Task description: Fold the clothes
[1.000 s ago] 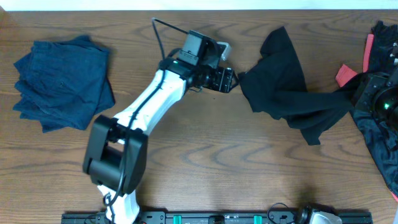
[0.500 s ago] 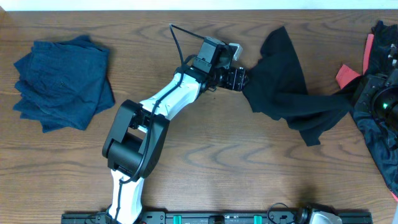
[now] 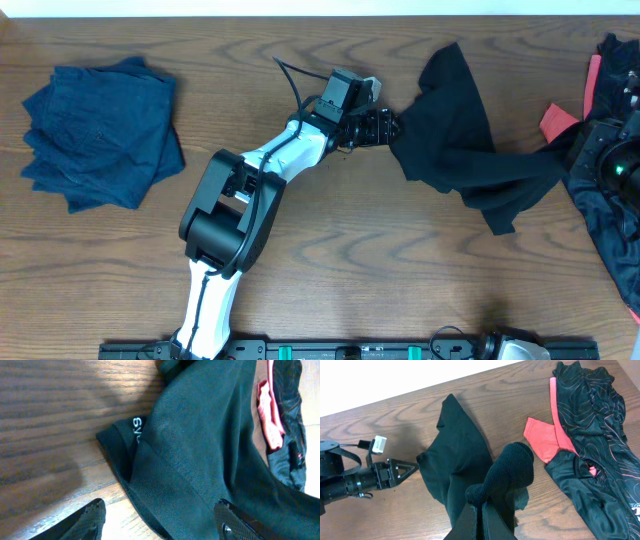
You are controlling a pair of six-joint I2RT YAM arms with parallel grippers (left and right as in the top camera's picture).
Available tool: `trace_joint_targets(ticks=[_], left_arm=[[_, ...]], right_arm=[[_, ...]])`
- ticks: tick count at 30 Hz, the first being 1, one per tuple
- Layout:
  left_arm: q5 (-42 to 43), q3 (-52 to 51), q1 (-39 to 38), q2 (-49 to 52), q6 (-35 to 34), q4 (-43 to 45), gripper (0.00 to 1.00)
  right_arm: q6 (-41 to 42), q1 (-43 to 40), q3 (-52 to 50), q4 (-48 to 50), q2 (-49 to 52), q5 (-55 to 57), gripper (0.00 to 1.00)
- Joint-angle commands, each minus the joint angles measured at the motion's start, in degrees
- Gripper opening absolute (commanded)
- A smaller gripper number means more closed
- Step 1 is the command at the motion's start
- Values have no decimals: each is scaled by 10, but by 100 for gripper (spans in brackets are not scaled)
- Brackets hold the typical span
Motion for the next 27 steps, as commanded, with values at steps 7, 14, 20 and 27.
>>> trace_joint_targets(ticks=[7,14,20,27], left_arm=[[-5,-1,-11,3,-130,18,68],[-5,-1,-21,3,-170,27,65],[-21,-1,-34,4,-172,28,65],[-66,-1,-45,6,-191,11,65]], right_arm=[[0,9,4,0,-2,4,1],[0,9,4,0,-2,4,1],[0,9,4,0,-2,4,1],[0,9,4,-1,-2,4,1]])
